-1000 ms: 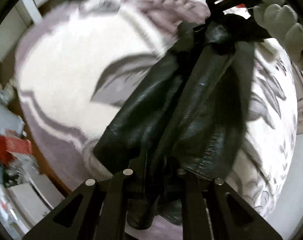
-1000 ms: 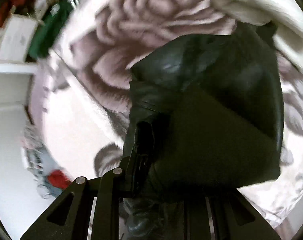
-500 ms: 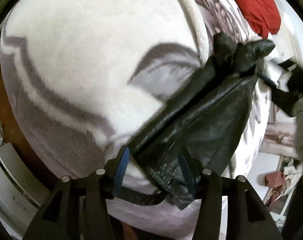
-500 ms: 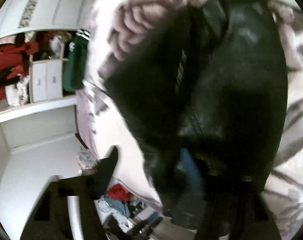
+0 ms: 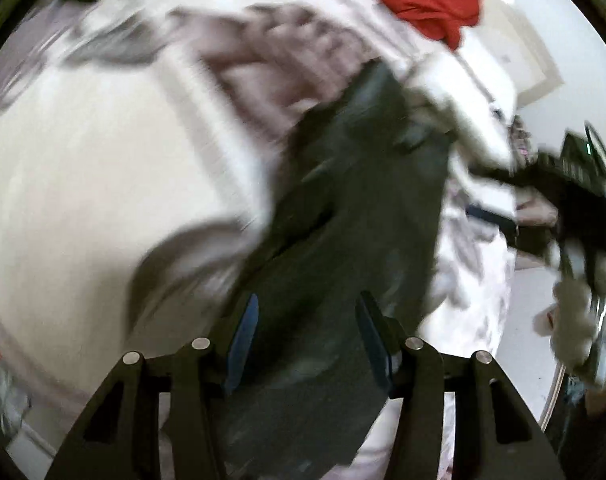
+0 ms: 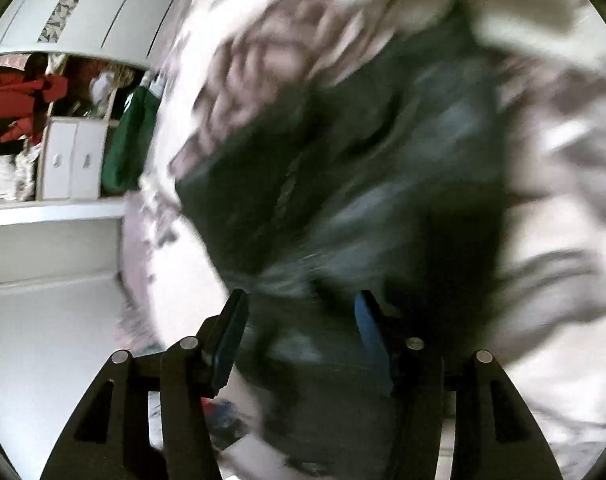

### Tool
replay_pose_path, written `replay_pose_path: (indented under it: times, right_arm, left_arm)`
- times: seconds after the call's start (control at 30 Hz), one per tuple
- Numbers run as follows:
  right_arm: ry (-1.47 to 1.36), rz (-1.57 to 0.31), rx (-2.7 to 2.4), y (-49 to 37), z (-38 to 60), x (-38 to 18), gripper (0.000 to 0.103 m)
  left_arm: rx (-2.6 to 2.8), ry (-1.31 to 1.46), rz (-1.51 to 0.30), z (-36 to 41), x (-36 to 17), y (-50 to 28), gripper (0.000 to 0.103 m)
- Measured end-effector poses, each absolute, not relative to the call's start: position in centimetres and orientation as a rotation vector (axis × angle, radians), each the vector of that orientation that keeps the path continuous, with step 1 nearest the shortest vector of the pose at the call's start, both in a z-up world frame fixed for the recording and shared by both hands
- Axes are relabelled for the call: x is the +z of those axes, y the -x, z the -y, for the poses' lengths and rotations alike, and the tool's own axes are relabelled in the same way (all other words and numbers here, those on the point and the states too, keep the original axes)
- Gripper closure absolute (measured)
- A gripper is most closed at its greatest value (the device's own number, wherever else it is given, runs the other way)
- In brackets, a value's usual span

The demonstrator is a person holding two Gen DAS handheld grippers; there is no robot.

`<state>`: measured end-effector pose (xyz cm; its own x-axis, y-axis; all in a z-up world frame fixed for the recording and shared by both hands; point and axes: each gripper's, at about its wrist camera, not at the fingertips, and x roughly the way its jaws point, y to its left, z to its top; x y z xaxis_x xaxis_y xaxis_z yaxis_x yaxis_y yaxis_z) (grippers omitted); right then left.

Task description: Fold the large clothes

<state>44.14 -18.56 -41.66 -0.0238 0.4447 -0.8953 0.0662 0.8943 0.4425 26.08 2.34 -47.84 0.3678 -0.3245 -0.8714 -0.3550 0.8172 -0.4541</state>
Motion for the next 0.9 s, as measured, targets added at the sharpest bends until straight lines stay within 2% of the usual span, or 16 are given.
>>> replay_pose_path:
  times: [0.17,0.23,0.3,0.37,0.43,0.5,0.53,0.6,0.67,0.7,0.8,0.9]
  right_arm:
    - [-0.402,-1.517,0.239,-48.0,22.5,-40.5,0.048]
    - [-0.384,-1.537,0.239,-49.2,23.2,-42.1,0.061]
    - [-0.371,-1.581,0.236,-50.3,22.3,-45.3,0.061]
    - [-0.347,-1.643,0.214,-50.7,21.3,-49.4,0.061]
    - [-0.313,-1.717,0.193,-50.8,20.8,-53.3,0.062]
    - [-0.302,-1.757,0.156,-51.1,20.7,-55.6,0.064]
    - [-0.312,-1.761,0.138,-51.2,20.7,-55.2,0.064]
    - [-0.323,-1.742,0.151,-51.0,20.6,-53.0,0.064]
    - [-0.357,-1.701,0.251,-50.1,20.0,-49.8,0.067]
    - [-0.357,-1.694,0.284,-49.4,19.8,-48.7,0.069]
    - [-0.325,-1.686,0.336,-47.6,19.4,-46.4,0.076]
    - [-0.297,-1.718,0.335,-46.6,19.8,-46.9,0.076]
  left_arm:
    - [0.06,0.604,-1.261,-2.3,-50.9,-34.7,0.055]
    - [0.098,0.599,-1.346,-3.1,-54.2,-37.5,0.057]
    - [0.116,0.589,-1.383,-4.0,-56.7,-38.8,0.048]
    - [0.091,0.627,-1.396,-4.8,-58.1,-39.2,0.03]
    - [0.076,0.66,-1.4,-5.4,-59.0,-39.3,0.025]
    - [0.053,0.67,-1.391,-5.5,-59.2,-39.1,0.024]
    - [0.049,0.67,-1.385,-5.5,-58.7,-39.0,0.027]
    - [0.045,0.66,-1.348,-5.1,-56.1,-37.6,0.04]
    - [0.067,0.634,-1.311,-4.5,-53.3,-35.8,0.069]
    - [0.076,0.621,-1.286,-3.9,-51.8,-34.6,0.073]
    - [0.073,0.605,-1.243,-2.0,-49.7,-32.3,0.073]
    - [0.135,0.47,-1.315,-0.8,-53.1,-33.7,0.075]
